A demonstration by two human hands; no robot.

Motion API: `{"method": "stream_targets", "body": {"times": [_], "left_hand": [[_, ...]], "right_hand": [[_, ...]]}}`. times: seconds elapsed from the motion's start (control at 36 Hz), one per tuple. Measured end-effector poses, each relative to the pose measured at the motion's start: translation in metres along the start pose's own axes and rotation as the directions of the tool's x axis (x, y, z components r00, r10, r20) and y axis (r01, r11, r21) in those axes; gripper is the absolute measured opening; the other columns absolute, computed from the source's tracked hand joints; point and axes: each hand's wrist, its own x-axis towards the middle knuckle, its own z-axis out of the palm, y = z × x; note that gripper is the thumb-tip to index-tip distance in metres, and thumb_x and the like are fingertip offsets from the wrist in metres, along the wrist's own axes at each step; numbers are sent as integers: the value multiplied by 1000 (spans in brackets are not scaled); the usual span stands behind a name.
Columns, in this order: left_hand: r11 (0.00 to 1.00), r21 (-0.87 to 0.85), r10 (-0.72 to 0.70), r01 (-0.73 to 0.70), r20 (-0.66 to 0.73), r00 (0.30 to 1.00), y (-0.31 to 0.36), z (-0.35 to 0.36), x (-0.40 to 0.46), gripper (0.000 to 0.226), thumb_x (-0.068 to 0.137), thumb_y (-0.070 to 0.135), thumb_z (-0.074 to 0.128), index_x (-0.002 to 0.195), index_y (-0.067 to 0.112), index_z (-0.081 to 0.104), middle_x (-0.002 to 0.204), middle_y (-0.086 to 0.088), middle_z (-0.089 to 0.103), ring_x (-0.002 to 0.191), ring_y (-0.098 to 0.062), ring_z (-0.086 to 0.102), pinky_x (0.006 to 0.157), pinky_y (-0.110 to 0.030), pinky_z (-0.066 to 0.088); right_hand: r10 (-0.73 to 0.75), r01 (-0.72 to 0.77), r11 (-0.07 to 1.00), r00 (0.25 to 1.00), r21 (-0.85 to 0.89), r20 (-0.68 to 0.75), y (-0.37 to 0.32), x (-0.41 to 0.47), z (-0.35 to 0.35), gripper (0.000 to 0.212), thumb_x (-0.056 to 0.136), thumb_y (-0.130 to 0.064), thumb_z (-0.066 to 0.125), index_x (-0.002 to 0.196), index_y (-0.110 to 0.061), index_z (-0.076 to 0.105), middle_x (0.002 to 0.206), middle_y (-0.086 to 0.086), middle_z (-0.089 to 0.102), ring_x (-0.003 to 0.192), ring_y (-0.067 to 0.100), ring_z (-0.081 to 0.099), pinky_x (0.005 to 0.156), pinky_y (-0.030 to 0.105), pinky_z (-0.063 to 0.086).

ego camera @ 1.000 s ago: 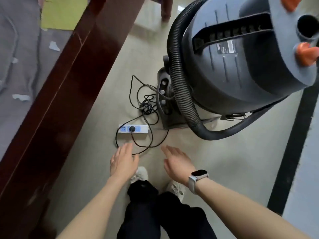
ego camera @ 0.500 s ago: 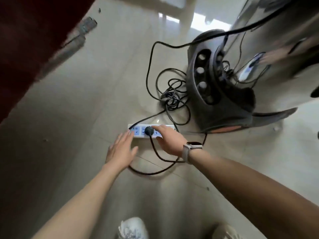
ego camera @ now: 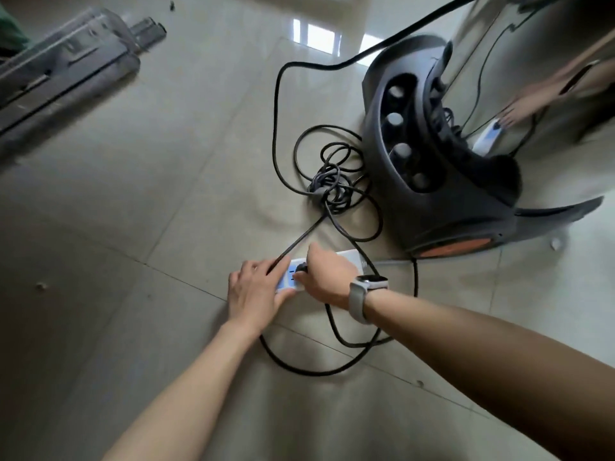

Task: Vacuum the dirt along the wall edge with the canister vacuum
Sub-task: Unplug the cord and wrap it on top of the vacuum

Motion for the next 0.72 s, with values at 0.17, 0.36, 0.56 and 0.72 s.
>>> {"method": "stream_targets", "body": {"times": [0.17, 0.36, 0.56, 0.72], "left_hand": [[1000, 19, -7, 8, -38, 999, 5, 3, 1, 63, 87, 59, 53, 145, 41, 36, 139, 19, 48, 122, -18, 43, 91, -34, 30], [1000, 19, -19, 20, -63, 998, 11, 4, -1, 61, 87, 54, 57, 144, 41, 39, 137, 20, 51, 121, -18, 45, 88, -35, 29], [1000, 3, 6, -6, -19, 1000, 9, -7, 9, 46, 82, 57, 63, 124, 39, 56, 123, 19, 58, 115, -18, 51, 89, -33, 28], [780, -613, -222, 129, -77, 972, 19, -13, 9, 22, 89, 10, 65, 107, 16, 75, 102, -7, 74, 94, -20, 69, 82, -27, 47]], "right_hand": [[24, -38, 985, 996, -166, -87, 3, -3, 10, 16, 95, -21, 45, 79, -19, 46, 99, 10, 68, 78, 28, 57, 55, 28, 28], [-21, 6, 979, 997, -205, -71, -1, -19, -7, 9, 90, -18, 51, 81, -17, 54, 93, 10, 68, 73, 27, 52, 57, 28, 31], [-14, 27, 997, 980, 68, -197, -10, -38, -54, 44, 93, -37, 52, 56, -16, 43, 59, 6, 42, 65, 31, 44, 59, 29, 30], [164, -161, 957, 986, 242, 10, 40, -59, -45, 34, 98, -23, 42, 65, -15, 40, 63, 6, 50, 59, 26, 57, 53, 29, 44]]}}
